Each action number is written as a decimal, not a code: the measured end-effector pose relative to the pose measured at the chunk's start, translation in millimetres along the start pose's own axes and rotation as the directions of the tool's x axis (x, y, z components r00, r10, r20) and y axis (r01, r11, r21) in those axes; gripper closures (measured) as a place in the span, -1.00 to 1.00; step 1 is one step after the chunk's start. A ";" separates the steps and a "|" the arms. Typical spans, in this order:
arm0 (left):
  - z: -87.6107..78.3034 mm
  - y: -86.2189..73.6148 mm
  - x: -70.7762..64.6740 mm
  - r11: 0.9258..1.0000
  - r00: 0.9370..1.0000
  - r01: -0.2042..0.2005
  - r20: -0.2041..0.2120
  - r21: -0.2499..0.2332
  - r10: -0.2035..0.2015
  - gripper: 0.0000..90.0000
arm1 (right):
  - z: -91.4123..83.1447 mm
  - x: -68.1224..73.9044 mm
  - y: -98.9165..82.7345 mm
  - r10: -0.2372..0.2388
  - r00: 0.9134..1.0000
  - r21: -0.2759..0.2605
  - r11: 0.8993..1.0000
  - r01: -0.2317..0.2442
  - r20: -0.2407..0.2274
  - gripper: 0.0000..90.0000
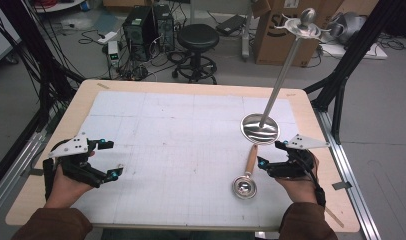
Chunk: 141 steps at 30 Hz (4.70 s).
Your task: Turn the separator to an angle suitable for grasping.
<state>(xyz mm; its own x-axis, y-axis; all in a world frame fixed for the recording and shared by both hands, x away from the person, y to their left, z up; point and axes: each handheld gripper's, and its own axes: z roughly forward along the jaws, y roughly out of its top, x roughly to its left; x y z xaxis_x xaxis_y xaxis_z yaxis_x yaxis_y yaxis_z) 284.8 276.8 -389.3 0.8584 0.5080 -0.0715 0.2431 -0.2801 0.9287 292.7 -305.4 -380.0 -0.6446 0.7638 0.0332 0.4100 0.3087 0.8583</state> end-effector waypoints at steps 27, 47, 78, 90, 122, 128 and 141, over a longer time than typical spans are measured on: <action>8.5 -0.1 0.7 1.000 1.000 0.000 0.009 0.011 -0.001 -0.96 | 37.3 -11.8 -11.4 0.030 0.994 0.158 0.986 -0.047 0.104 -0.02; 9.5 -1.2 0.7 1.000 1.000 0.001 0.018 0.017 -0.002 -0.96 | 59.7 -25.7 -19.5 0.078 0.991 0.233 0.967 -0.100 0.104 0.76; 8.1 -2.4 0.9 1.000 1.000 0.005 0.017 0.015 -0.005 -0.96 | 97.1 3.2 -5.1 0.006 1.000 0.298 0.954 -0.009 0.009 0.98; 8.0 -2.6 1.3 1.000 1.000 0.005 0.020 0.014 -0.006 -0.96 | 111.5 28.7 3.8 -0.053 0.994 0.310 0.947 0.080 -0.092 0.98; 8.0 -2.6 1.9 1.000 1.000 0.007 0.023 0.014 -0.007 -0.96 | 119.4 51.2 8.1 -0.089 0.976 0.320 0.935 0.151 -0.201 0.94; 8.0 -2.8 4.1 1.000 1.000 0.011 0.021 0.010 -0.011 -0.96 | 110.9 45.8 10.4 -0.070 0.977 0.270 0.955 0.124 -0.200 0.67; 6.5 -2.5 5.9 1.000 1.000 0.011 0.013 0.003 -0.011 -0.96 | 86.6 42.2 15.9 -0.007 0.976 0.178 0.983 0.047 -0.219 0.26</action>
<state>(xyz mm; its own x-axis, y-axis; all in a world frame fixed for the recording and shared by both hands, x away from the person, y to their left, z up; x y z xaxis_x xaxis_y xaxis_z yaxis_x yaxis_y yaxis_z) 292.2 275.2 -394.4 0.8615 0.5003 -0.0869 0.2542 -0.2767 0.9267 327.9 -219.2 -409.3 -0.7734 0.6186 0.1387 0.4876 0.4406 0.7537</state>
